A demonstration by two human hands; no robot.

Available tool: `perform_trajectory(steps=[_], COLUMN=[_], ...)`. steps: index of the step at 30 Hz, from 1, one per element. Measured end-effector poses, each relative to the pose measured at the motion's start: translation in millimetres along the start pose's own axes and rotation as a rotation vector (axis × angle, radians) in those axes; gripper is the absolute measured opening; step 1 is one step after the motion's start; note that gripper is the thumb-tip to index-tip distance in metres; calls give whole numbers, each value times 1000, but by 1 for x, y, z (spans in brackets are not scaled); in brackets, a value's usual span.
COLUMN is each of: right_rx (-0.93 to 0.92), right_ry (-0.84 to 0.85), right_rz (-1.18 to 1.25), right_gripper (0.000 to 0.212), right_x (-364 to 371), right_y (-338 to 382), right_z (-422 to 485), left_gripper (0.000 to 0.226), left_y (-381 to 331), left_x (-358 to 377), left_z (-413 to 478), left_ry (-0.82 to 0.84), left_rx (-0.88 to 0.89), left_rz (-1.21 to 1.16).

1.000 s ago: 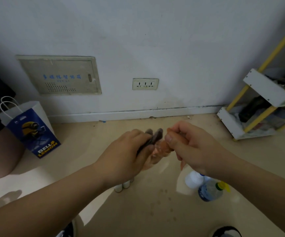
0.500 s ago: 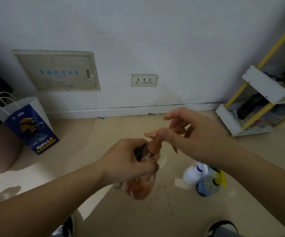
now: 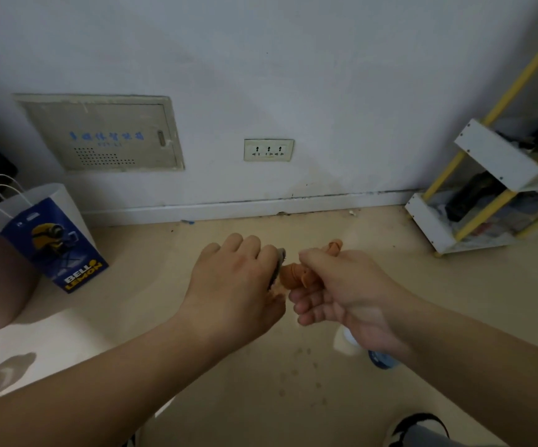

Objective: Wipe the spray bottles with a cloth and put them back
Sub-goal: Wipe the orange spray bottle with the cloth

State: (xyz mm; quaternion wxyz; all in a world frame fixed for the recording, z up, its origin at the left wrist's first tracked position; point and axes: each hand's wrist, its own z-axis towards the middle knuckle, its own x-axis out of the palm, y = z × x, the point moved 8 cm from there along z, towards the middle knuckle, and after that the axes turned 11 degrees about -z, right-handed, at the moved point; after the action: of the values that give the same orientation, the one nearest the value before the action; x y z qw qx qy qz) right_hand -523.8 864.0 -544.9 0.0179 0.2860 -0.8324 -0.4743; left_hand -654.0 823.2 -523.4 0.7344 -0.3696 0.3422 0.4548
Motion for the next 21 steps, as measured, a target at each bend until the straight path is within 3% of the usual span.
perform_trajectory(steps=[3, 6, 8, 10, 13, 17, 21], right_rx=[-138, -324, -394, -414, -417, -432, -416], right_ry=[-89, -166, -217, -239, -255, -248, -202], right_rz=[-92, -284, -346, -328, -330, -355, -376], right_gripper=[30, 26, 27, 27, 29, 31, 26], right_x=[-17, -36, -46, -52, -57, -44, -22], right_y=[13, 33, 38, 36, 34, 32, 29], right_z=[4, 0, -2, -2, -2, -4, -4], left_gripper=[52, 57, 52, 39, 14, 30, 10], left_y=[18, 54, 70, 68, 56, 17, -24], left_x=[3, 9, 21, 35, 40, 19, 0], left_z=[6, 6, -5, -19, -23, -5, 0], left_ry=[113, 260, 410, 548, 567, 308, 202], left_rx=[-65, -309, -491, -561, -513, -261, -102], left_rz=[-177, -493, -646, -752, -792, -743, -721])
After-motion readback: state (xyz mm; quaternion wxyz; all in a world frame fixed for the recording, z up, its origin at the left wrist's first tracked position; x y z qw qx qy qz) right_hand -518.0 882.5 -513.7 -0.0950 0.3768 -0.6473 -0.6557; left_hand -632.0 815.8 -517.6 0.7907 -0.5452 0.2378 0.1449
